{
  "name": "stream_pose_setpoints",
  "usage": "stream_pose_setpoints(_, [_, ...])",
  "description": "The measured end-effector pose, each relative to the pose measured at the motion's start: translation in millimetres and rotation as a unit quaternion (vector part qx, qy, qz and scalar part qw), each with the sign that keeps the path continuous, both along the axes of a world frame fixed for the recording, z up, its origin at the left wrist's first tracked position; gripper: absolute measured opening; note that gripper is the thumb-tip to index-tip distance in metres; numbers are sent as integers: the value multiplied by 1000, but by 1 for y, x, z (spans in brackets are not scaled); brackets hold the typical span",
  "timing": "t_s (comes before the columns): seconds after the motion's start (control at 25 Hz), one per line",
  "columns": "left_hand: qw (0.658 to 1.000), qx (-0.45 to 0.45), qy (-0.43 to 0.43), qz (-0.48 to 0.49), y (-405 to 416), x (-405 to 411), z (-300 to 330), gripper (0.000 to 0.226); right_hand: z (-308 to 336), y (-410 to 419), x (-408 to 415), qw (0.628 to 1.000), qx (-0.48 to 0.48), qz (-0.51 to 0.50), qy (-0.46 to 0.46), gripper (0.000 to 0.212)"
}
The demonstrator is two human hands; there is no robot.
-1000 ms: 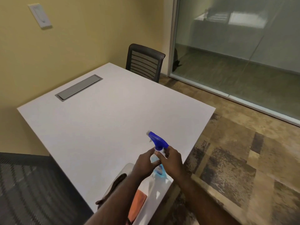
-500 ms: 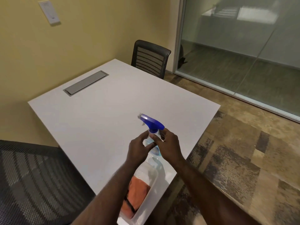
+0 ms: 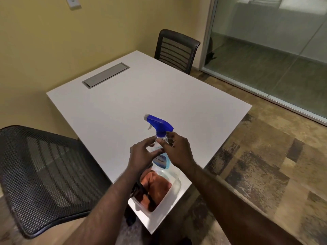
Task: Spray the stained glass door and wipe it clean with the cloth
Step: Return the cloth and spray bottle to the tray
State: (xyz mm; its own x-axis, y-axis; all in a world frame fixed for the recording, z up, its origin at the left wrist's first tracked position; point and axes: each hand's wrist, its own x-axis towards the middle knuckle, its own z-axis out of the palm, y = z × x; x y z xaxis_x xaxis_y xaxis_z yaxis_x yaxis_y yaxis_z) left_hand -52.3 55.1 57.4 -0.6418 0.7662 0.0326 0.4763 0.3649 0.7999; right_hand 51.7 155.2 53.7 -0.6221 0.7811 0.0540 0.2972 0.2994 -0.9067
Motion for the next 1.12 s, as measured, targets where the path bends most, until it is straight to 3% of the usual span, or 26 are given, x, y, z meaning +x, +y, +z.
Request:
stream_pose_setpoints(0.4, [996, -80, -50, -4, -1, 11, -55, 48, -53, -11, 8, 997, -62, 9, -44, 29])
stream_pose_setpoints(0.92, [992, -90, -84, -18, -7, 12, -63, 51, -50, -20, 14, 995, -70, 21, -61, 51])
stream_pose_setpoints(1.12, [992, -110, -56, -30, -23, 10, -48, 76, -39, -35, 36, 996, -34, -34, -74, 65])
